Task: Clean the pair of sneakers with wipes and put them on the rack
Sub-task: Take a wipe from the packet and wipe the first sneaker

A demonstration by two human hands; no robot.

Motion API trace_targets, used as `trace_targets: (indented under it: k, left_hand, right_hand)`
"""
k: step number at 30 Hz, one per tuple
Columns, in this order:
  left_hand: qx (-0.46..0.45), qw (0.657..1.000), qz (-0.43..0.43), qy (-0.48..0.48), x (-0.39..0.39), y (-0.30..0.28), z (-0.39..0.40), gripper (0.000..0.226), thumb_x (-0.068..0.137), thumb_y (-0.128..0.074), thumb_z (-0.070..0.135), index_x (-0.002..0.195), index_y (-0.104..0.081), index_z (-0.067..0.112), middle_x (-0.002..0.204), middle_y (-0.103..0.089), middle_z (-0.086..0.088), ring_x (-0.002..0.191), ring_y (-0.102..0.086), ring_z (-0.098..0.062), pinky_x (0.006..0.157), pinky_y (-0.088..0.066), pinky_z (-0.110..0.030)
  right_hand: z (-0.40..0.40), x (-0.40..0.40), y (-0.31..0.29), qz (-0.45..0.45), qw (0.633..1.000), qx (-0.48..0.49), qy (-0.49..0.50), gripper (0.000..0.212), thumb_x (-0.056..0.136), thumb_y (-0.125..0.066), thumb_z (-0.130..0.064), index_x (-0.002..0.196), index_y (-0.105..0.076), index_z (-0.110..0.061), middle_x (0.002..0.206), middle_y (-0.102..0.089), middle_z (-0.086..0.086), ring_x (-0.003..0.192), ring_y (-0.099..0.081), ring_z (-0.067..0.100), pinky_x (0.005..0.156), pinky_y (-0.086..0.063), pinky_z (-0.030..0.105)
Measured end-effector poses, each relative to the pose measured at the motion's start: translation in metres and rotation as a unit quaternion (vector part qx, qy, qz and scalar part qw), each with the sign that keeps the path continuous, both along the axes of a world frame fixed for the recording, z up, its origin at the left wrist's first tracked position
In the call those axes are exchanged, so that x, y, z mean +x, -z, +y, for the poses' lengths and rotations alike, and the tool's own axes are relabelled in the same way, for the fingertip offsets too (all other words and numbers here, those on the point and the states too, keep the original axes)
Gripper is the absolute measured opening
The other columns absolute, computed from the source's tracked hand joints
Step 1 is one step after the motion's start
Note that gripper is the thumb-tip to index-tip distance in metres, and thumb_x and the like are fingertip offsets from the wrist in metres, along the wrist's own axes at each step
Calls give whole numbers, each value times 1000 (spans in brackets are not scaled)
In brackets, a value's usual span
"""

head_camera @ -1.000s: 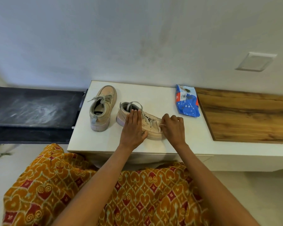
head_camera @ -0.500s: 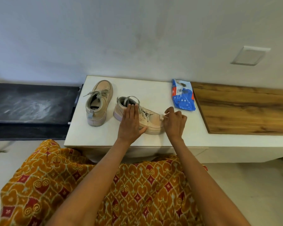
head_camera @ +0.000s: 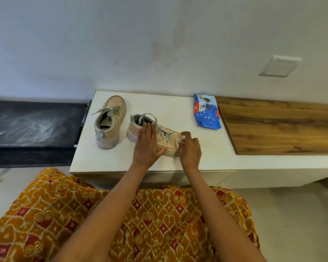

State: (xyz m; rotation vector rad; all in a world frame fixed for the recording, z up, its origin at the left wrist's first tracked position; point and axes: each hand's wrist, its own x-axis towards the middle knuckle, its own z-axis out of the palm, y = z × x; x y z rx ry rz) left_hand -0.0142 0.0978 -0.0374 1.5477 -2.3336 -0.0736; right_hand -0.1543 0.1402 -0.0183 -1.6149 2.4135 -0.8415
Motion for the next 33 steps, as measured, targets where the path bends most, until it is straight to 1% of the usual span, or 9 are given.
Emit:
trace_targets:
  k: [5, 11, 15, 17, 19, 21, 24, 30, 33]
  left_hand:
    - [-13, 1000, 13, 0, 2, 4, -2, 105, 70, -73, 53, 143, -25, -5, 145, -34, -24, 137, -29, -38, 111, -19, -41]
    - [-10, 1000, 22, 2, 3, 5, 0, 105, 69, -74, 51, 143, -23, -5, 146, -32, -24, 138, -28, -37, 111, -17, -40]
    - [-17, 1000, 11, 3, 1, 3, 0, 107, 62, -79, 51, 138, -33, -9, 139, -42, -27, 131, -39, -39, 107, -24, -43]
    - [-23, 1000, 7, 6, 2, 4, 0, 104, 63, -79, 50, 136, -35, -9, 138, -43, -28, 130, -40, -39, 107, -26, -44]
    - [-27, 1000, 4, 7, 4, 3, 0, 101, 66, -77, 50, 137, -34, -9, 139, -42, -27, 131, -40, -39, 107, -25, -44]
    - [-25, 1000, 5, 13, 4, 4, -1, 101, 67, -76, 49, 138, -33, -9, 140, -40, -27, 131, -39, -38, 108, -23, -44]
    - [-25, 1000, 9, 15, 5, 3, -3, 101, 68, -75, 49, 139, -30, -7, 142, -38, -26, 134, -35, -38, 110, -18, -42]
    - [22, 999, 21, 39, 8, 1, -6, 98, 77, -68, 46, 144, -19, -6, 149, -25, -24, 141, -19, -35, 114, -8, -39]
    - [27, 997, 22, 65, 15, -7, -23, 93, 80, -67, 41, 143, -20, -8, 149, -24, -26, 141, -17, -37, 116, -15, -44]
  right_hand:
    - [20, 4, 19, -39, 997, -50, -43, 29, 88, -58, -10, 116, -50, -14, 105, -62, 10, 94, -59, 23, 72, -51, 30]
    - [9, -6, 17, -114, 989, -76, 59, 26, 89, -56, -5, 113, -50, -14, 96, -62, 8, 87, -58, 20, 67, -40, 21]
    - [18, 33, 25, -125, 989, -75, 16, 12, 93, -52, -12, 102, -51, -19, 91, -55, -4, 80, -54, 13, 60, -35, 8]
    - [17, 44, 25, -128, 989, -73, 0, 13, 92, -53, -12, 102, -51, -19, 90, -56, -3, 75, -53, 11, 57, -34, 6]
    - [13, 42, 22, -105, 992, -64, -23, 19, 90, -57, -10, 108, -52, -14, 95, -60, 2, 76, -54, 12, 60, -39, 11]
    - [14, 28, 19, -75, 995, -44, -57, 25, 89, -58, -9, 113, -53, -13, 104, -61, 5, 84, -59, 17, 68, -50, 22]
    - [13, -7, 15, -40, 997, -40, -51, 28, 85, -58, 1, 110, -56, -10, 105, -61, 10, 96, -57, 24, 76, -51, 32]
    - [-22, -34, 2, -81, 997, 1, 0, 33, 85, -56, 4, 116, -62, -7, 107, -61, 15, 101, -56, 28, 81, -43, 27]
    - [-17, -30, 6, -95, 995, 20, -4, 30, 87, -55, 1, 114, -64, -8, 106, -61, 13, 99, -58, 26, 77, -38, 20]
